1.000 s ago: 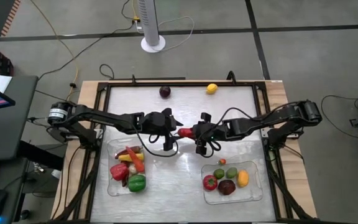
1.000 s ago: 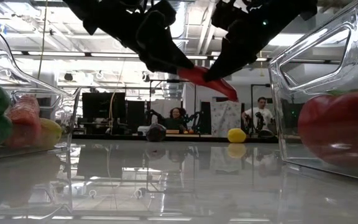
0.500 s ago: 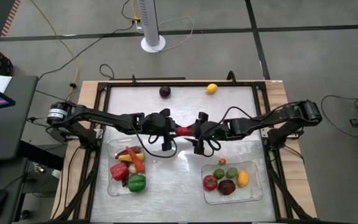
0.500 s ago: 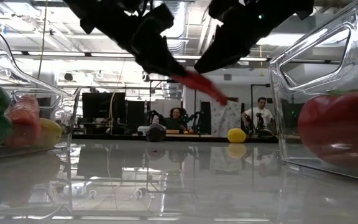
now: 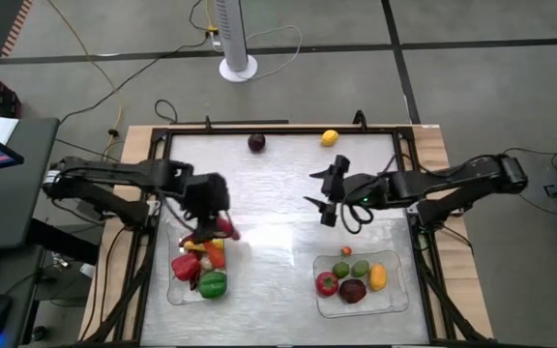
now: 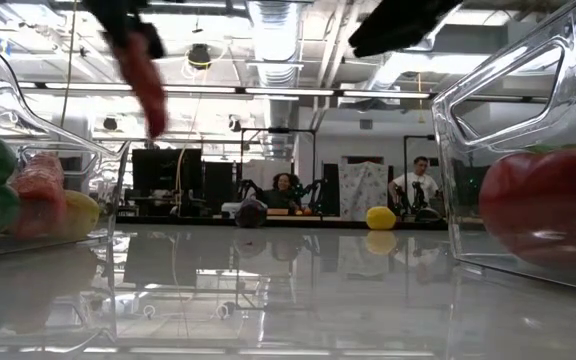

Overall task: Sort produce into baskets
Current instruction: Put the red chili pepper into the left transparent bin, then put the plum into the left transparent bin

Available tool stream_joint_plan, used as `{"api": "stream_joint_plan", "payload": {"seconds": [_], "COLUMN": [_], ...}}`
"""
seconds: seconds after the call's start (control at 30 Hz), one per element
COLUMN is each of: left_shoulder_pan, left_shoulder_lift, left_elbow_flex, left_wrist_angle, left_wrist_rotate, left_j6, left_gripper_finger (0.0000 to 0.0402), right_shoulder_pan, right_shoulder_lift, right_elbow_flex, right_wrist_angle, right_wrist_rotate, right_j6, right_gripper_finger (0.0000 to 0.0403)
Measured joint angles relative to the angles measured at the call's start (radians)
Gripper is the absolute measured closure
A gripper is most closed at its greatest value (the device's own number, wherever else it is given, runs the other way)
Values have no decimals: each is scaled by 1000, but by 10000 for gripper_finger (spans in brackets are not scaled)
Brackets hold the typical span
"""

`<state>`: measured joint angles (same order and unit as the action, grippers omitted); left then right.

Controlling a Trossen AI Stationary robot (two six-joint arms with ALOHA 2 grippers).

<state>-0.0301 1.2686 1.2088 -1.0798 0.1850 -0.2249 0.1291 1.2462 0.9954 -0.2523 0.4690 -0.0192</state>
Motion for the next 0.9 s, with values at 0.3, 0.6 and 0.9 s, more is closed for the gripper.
{"api": "stream_joint_plan", "payload": {"seconds": [0.3,0.6,0.9], "left_shoulder_pan": [-188,-249,-63], "left_shoulder_lift": [-88,-84,-23], "left_elbow_flex": [-36,-36,-36], "left_wrist_angle": [-185,-263,-45], "left_wrist_rotate": [-135,-255,-550], "left_j6": [-354,-406,-203], "left_gripper_finger": [236,117,84], "right_shoulder_pan": [0,-4,-27], "right_shoulder_lift": [-70,-64,-64], "right_elbow_flex": [-84,-84,-84], "right_wrist_angle": [-1,21,22], "right_wrist_rotate": [25,31,33], "right_j6": [19,18,19], "right_gripper_finger": [85,85,85]}}
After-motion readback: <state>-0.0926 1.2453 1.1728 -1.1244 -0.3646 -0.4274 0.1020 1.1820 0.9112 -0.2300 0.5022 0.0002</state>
